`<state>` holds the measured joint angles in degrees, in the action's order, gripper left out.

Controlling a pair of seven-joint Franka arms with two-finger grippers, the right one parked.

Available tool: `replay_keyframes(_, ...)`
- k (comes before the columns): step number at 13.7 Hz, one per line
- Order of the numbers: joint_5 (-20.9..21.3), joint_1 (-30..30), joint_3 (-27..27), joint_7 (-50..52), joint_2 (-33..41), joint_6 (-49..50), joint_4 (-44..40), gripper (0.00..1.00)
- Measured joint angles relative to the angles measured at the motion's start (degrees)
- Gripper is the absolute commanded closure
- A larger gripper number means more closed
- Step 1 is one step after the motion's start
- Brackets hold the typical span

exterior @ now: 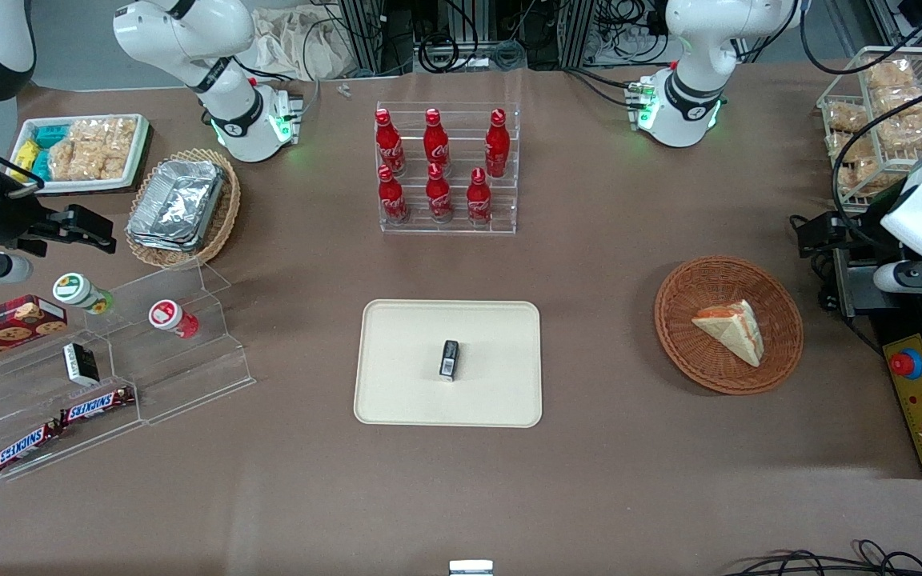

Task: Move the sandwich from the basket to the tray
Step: 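Move the left gripper over the wicker basket holding the sandwich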

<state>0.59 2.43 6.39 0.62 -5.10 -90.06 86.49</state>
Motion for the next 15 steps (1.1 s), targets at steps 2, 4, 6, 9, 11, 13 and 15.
replay_keyframes(2, 0.0, -0.02, 0.02, 0.02, 0.0, 0.02, 0.0, 0.0)
replay_keyframes(4, 0.0, -0.02, 0.02, 0.84, 0.01, 0.11, 0.06, 0.0)
replay_keyframes(6, 0.0, 0.0, 0.01, 4.85, -0.02, 0.54, 0.24, 0.0)
replay_keyframes(9, 0.05, 0.1, -0.7, 13.34, -0.06, 1.31, 0.33, 0.0)
replay_keyframes(11, 0.01, 0.21, -2.56, 19.96, -0.56, 1.34, 0.75, 0.0)
replay_keyframes(13, -0.01, 0.33, -4.23, 25.57, -1.57, -0.07, 2.98, 0.0)
replay_keyframes(15, 0.0, 0.4, -5.38, 30.22, -2.44, -5.39, 7.7, 0.0)
